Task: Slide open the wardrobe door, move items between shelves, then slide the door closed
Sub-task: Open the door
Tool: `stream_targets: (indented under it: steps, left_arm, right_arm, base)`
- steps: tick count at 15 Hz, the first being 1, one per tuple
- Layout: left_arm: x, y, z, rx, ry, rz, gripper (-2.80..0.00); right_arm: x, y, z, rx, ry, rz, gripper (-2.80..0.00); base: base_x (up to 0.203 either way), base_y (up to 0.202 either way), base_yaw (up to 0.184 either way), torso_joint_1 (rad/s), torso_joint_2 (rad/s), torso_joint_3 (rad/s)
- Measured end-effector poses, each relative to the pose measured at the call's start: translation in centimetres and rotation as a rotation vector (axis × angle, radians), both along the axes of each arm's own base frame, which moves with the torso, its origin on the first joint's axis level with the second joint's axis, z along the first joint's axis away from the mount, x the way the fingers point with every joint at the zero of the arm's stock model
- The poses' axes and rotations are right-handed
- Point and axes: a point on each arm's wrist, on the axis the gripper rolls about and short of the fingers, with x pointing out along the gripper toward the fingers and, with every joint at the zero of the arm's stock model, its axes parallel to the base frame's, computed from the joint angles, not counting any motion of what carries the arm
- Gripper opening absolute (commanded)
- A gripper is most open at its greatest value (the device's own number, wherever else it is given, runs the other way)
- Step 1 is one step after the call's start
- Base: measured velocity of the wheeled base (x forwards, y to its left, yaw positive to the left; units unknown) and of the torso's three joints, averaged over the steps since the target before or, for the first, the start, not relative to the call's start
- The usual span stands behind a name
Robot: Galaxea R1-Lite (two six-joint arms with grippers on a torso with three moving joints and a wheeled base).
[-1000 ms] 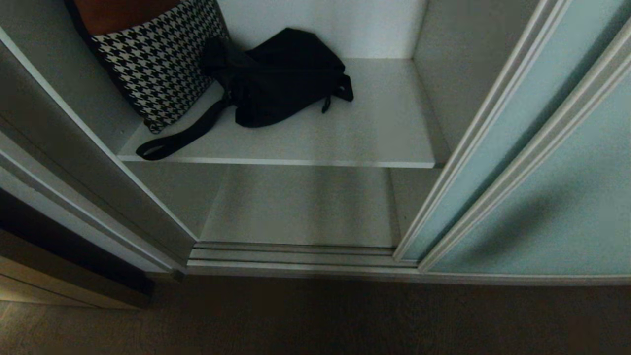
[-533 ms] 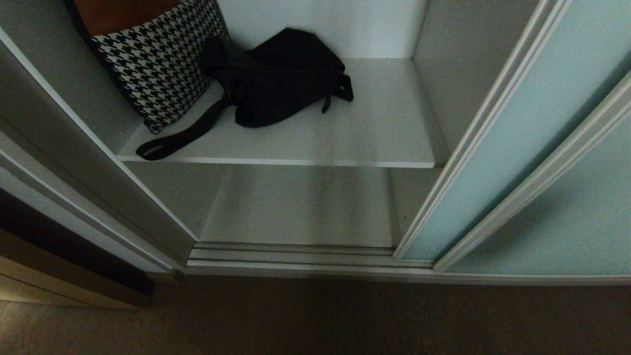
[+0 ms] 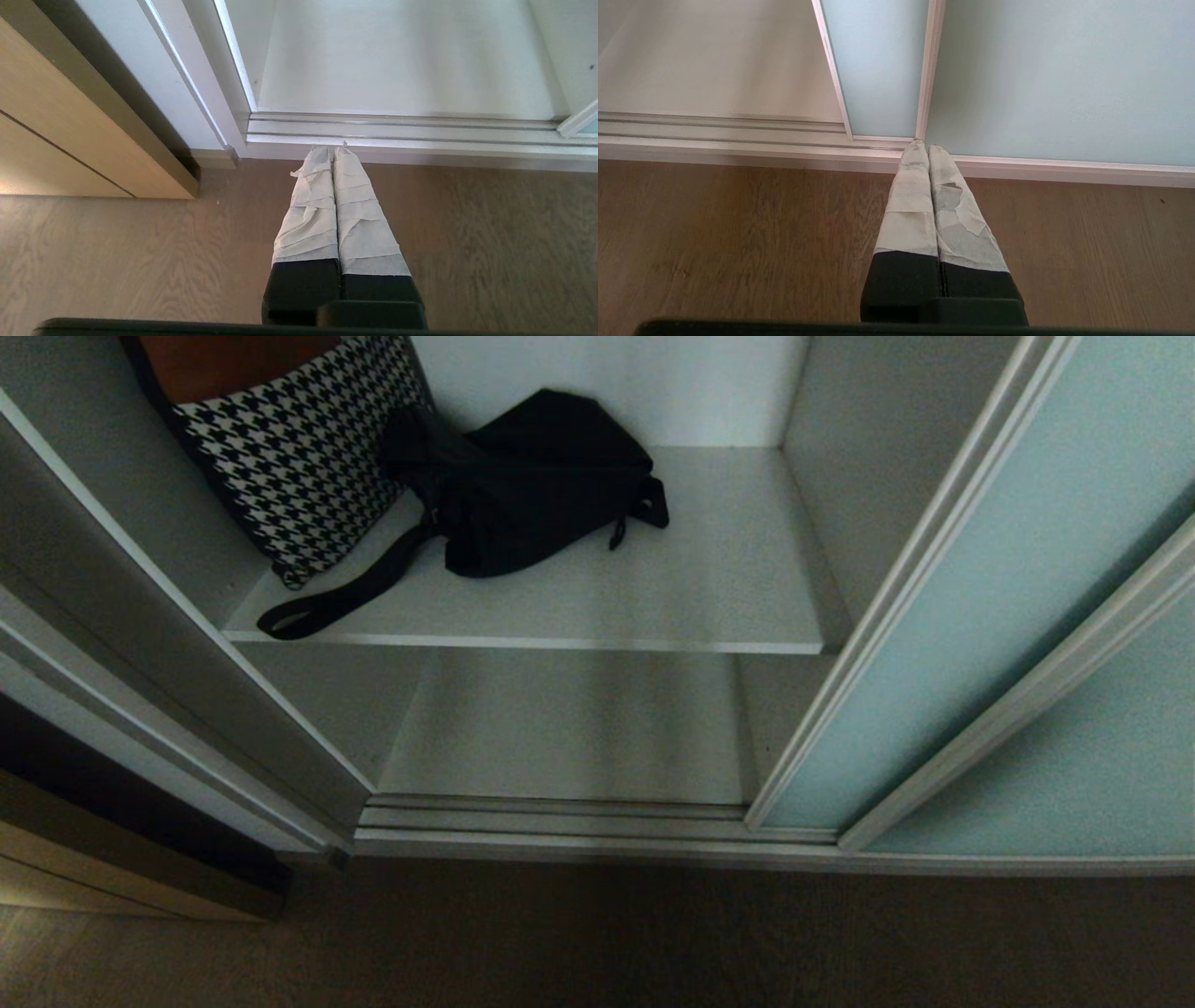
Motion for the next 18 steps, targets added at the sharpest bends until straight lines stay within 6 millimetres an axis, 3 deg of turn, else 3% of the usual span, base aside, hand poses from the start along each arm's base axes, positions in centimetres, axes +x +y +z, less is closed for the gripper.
stream_targets:
  steps: [18]
  left_arm:
    - [0.00, 0.01, 0.02, -0.019, -0.001, 0.002, -2.80]
  right_arm:
    - [0.00, 0.00, 0.00, 0.000, 0.000, 0.000, -2.80]
  base:
    - [0.000, 0.000, 0.000, 0.000, 0.00, 0.000]
